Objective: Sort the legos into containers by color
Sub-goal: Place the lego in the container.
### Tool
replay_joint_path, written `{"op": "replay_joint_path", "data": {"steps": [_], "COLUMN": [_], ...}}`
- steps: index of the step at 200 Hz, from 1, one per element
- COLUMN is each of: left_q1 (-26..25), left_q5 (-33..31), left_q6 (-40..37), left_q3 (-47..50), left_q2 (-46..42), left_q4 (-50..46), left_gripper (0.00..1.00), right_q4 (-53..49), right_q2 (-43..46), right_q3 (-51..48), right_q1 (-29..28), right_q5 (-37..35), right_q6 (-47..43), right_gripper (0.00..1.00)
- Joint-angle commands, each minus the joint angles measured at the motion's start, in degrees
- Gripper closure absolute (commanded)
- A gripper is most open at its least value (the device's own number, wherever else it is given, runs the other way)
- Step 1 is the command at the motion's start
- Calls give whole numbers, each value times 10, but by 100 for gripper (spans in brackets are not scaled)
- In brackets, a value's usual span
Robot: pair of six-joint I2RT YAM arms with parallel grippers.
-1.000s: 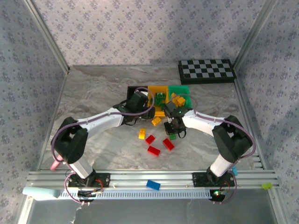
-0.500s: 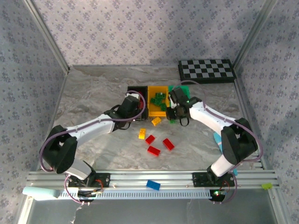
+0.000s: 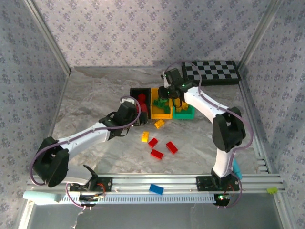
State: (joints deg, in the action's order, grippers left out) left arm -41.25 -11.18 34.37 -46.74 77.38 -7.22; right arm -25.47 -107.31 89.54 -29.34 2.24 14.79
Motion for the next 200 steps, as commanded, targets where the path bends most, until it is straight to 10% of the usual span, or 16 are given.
{"op": "replay_joint_path", "data": {"steps": [1,48,200], "left_q1": [1,-16,-169], "left_q5": [26,75,23], "left_q6": [4,-30,-91], "left_q3": [11,2,-144], "left_q2": [-14,3,149], "left_q4": [15,2,-166], "left_gripper": [9,10,24], "right_q4": [-16,-42,223], "right_q2": [-26,-47,117], "right_q3": [49,70,-301], "right_q1": [4,4,-48], "right_q5": [-13,-3,-24], "right_q6": [-22,-27,-38], "right_gripper": [73,45,44]}}
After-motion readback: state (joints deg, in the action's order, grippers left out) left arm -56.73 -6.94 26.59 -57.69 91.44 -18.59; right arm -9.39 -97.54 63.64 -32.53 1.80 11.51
